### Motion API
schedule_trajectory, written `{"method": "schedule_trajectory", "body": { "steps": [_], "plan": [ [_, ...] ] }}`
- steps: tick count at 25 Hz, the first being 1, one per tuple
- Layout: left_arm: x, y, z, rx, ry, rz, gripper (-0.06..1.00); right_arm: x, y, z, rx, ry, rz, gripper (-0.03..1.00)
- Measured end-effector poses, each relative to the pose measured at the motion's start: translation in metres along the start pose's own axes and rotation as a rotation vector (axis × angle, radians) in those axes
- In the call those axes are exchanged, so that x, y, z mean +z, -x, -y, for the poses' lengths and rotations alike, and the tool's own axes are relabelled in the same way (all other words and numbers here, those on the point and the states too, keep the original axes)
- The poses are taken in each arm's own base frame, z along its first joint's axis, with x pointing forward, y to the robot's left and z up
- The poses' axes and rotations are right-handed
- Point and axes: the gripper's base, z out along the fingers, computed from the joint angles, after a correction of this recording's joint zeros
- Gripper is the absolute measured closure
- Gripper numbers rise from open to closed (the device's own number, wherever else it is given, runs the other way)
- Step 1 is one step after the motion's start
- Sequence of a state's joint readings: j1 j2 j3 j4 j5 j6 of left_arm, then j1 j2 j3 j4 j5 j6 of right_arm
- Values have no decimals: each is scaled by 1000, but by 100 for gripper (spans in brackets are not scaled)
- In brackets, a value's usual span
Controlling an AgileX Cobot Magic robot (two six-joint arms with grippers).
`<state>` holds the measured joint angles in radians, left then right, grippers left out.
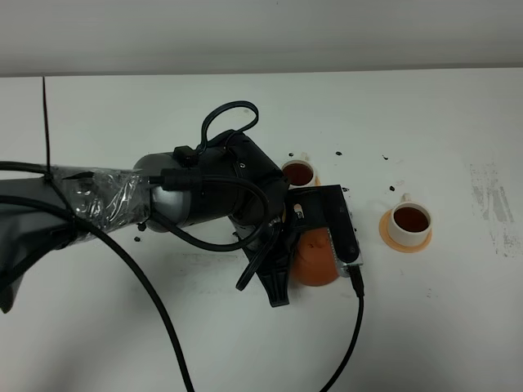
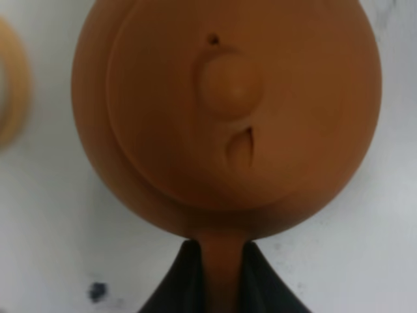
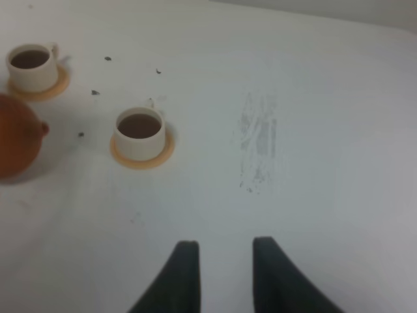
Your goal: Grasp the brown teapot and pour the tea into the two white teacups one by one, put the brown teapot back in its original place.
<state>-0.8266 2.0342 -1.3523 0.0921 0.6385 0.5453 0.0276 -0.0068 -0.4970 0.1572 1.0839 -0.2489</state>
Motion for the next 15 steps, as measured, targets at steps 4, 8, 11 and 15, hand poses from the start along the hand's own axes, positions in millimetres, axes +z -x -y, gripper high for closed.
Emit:
{"method": "schedule_trajectory", "body": {
  "steps": [4, 8, 11, 15],
  "plan": [
    [2, 0, 0, -2, -3, -4, 82, 0, 0, 0, 0, 0, 0, 75],
    [-12, -1, -2, -6, 16, 20, 82, 0, 0, 0, 0, 0, 0, 75],
    [-32, -3, -9, -24, 49, 61, 82, 0, 0, 0, 0, 0, 0, 75],
    [-51, -17, -28, -104, 90, 90, 82, 0, 0, 0, 0, 0, 0, 75]
  ]
}}
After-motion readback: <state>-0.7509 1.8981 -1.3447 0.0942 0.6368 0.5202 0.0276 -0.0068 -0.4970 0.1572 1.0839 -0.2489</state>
